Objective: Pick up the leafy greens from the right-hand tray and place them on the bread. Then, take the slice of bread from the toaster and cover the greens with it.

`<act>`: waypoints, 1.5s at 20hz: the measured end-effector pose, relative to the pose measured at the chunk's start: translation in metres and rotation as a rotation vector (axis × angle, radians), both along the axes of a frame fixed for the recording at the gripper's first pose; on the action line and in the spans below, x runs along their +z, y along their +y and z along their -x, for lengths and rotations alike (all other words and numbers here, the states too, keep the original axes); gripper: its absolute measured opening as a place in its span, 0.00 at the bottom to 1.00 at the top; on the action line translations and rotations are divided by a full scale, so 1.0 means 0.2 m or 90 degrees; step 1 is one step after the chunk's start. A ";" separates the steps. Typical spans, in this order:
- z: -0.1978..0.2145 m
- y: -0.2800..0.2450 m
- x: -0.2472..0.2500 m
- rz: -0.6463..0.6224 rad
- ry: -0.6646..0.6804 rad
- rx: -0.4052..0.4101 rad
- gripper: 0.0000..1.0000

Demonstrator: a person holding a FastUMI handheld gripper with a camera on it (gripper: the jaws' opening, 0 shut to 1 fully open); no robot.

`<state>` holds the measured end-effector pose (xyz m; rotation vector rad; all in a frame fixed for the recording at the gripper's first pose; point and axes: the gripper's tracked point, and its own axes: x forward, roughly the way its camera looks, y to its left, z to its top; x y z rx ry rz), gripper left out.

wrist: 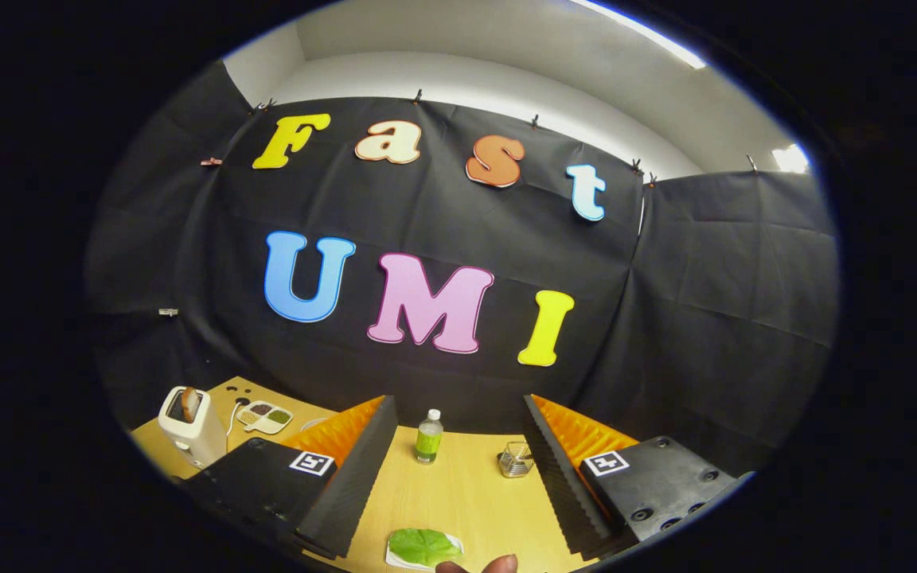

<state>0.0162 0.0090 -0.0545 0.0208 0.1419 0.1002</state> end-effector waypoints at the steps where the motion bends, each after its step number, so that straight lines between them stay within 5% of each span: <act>1: 0.01 0.02 -0.08 -0.005 0.026 0.020 0.98; 7: 0.09 0.16 -0.70 -0.033 0.227 0.136 0.97; 17: 0.21 0.24 -1.57 0.072 0.458 0.296 0.91; 25: 0.21 0.23 -2.04 0.136 0.576 0.357 0.72; 30: 0.19 0.25 -2.20 0.138 0.624 0.366 0.70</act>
